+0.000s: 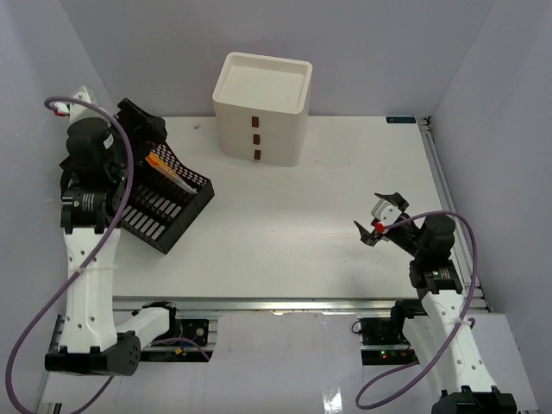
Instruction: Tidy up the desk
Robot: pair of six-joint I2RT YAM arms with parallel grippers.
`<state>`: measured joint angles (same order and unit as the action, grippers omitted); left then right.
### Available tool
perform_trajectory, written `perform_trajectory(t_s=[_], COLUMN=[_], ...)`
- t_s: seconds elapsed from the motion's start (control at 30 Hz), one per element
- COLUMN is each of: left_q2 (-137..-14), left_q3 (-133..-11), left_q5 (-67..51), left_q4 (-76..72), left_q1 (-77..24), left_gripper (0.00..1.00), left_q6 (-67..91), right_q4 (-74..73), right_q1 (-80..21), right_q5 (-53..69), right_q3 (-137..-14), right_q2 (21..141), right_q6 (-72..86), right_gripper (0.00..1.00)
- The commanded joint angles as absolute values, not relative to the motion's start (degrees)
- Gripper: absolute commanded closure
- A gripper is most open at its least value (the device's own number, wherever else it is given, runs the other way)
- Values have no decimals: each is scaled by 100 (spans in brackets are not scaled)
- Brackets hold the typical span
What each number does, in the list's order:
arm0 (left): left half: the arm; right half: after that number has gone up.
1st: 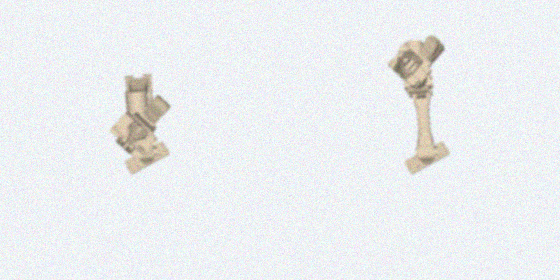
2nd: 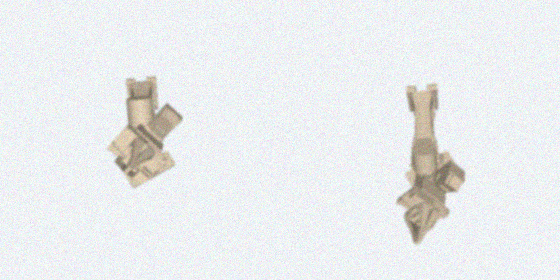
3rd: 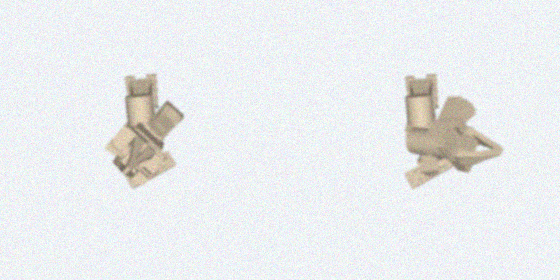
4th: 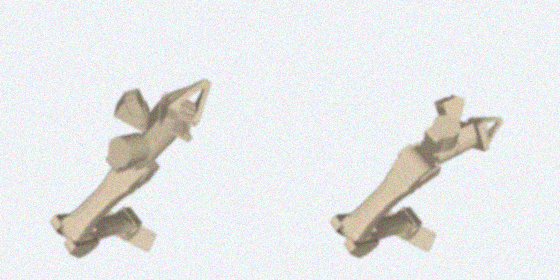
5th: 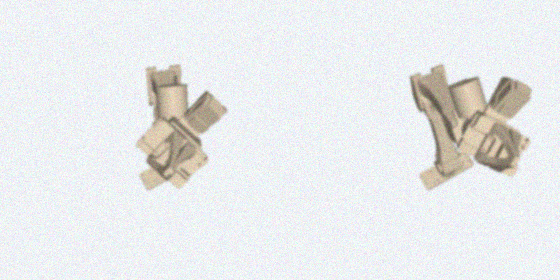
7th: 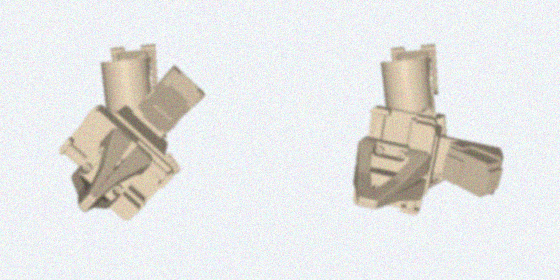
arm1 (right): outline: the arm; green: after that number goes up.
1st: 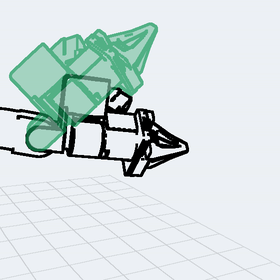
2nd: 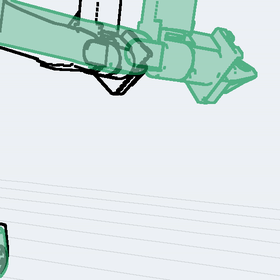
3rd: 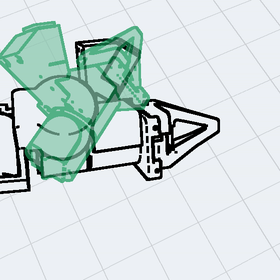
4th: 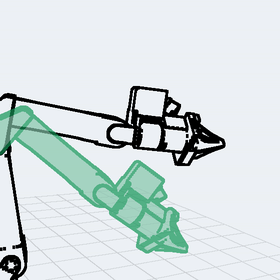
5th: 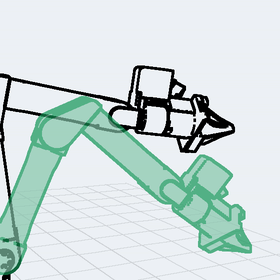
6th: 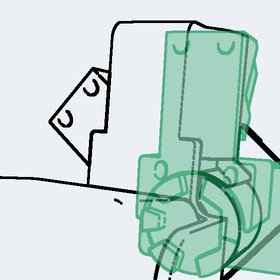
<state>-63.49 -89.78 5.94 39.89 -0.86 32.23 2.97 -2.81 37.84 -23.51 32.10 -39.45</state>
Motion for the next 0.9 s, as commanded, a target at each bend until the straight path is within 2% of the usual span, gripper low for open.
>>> perform_trajectory(t_s=[0.0, 0.07, 0.2, 0.3, 0.53, 0.7, 0.87], left_q2=[-5311, -5124, -5199, -5221, -5152, -4597, -3637], left_q3=[-8099, -7404, -6259, -5675, -4511, -3639, -2935], left_q5=[-1185, -1936, -3648, -4034, -3437, -2753, -2621], left_q4=[2912, 2368, 1343, 935, 853, 825, 395], left_q1=[-79, -119, -406, -764, -1922, -2021, -2040], left_gripper=[2, 2, 2, 2, 2, 2, 2], left_q6=[3530, 3700, 3583, 3289, 1586, 764, 656], right_q4=[351, 369, 369, 254, -349, -350, -185], right_q1=[-73, 123, 260, 302, 382, 459, 739], right_q5=[3963, 3911, 3307, 2933, 2805, 2201, 1759], right_q3=[-2425, -2498, -2669, -2755, -3113, -3099, -2899], right_q2=[3295, 3380, 3488, 3588, 4220, 4393, 4289], right_q6=[-3747, -3411, -2326, -1811, -1457, -959, -494], right_gripper=[3, 10, 10, 10, 10, 10, 10])
